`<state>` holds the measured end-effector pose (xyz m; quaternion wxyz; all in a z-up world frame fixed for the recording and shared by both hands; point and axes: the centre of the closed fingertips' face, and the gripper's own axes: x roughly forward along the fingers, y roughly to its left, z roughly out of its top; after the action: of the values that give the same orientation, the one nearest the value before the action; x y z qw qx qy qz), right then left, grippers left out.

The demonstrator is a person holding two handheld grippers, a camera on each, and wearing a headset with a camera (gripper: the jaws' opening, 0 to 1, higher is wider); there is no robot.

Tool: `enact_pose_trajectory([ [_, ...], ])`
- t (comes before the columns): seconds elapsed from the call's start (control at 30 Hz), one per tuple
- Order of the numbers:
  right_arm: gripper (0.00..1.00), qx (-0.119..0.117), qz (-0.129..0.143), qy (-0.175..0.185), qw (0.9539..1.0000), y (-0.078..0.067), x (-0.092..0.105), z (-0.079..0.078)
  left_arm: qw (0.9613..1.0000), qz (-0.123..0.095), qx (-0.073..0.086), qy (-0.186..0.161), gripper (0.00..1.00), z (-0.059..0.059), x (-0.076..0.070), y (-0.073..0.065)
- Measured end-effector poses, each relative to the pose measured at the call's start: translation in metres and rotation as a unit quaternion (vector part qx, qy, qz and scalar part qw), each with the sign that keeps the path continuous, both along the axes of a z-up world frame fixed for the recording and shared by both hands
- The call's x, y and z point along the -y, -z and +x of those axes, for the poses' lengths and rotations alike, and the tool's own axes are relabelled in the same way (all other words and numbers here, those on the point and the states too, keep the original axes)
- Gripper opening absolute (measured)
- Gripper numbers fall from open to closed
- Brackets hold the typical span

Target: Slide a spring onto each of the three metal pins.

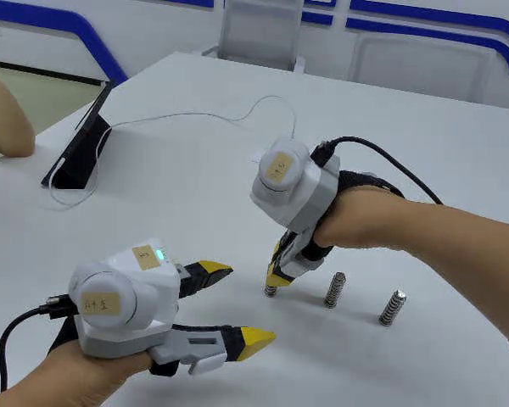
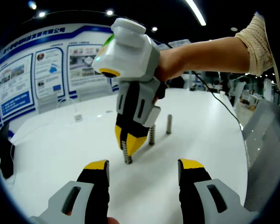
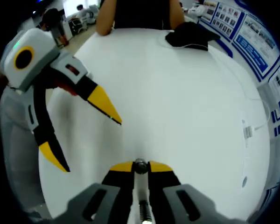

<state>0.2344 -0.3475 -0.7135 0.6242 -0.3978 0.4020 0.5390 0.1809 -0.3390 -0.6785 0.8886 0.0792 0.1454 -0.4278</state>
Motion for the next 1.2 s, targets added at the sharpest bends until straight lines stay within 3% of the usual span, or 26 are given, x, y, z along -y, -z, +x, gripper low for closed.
enact_pose_trajectory([
  [0.23,0.17,0.004,0.009,0.003,0.9999,-0.001,-0.001,0.0,1.0,-0.001,0.001,-0.001,0.61,0.001,0.001,-0.001],
  [0.63,0.26,0.016,0.029,0.025,0.9991,-0.018,0.02,-0.002,1.0,0.0,-0.001,-0.001,0.66,0.003,0.004,-0.003],
  [0.93,0.33,0.035,0.068,0.063,0.995,-0.037,0.045,0.004,1.0,-0.001,0.0,0.0,0.69,0.007,0.006,-0.007],
  [1.2,0.38,0.048,0.097,0.099,0.9892,-0.045,0.072,0.002,1.0,0.002,-0.001,-0.002,0.71,0.011,0.004,-0.008],
])
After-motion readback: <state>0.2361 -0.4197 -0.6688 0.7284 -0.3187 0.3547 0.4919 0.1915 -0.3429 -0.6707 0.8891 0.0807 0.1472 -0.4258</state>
